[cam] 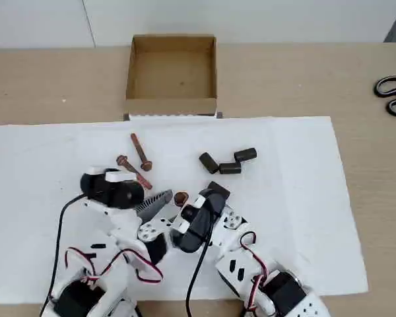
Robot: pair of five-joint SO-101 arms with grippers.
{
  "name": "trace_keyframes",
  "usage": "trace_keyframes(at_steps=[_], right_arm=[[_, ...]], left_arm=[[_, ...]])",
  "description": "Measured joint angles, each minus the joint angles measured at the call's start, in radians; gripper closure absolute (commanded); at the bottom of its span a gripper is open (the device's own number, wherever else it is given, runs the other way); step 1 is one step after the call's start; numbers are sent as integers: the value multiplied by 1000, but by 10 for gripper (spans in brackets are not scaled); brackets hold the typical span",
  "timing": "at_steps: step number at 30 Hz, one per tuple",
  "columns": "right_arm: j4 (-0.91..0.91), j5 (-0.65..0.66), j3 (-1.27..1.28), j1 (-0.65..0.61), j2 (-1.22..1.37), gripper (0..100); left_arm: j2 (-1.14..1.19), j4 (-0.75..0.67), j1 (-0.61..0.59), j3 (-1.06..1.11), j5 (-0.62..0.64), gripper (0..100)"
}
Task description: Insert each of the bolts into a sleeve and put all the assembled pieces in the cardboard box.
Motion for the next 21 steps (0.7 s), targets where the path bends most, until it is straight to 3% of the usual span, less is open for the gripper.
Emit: trace_keyframes(at_steps=[7, 15, 21], right_arm=[[0, 0, 0, 28, 0, 996], [0, 0, 0, 103, 0, 996], [-114, 0, 0, 264, 2, 996]], left_arm=[[0, 0, -114, -38, -81, 998], [0, -2, -287, 83, -272, 994], [0, -115, -462, 253, -358, 994]])
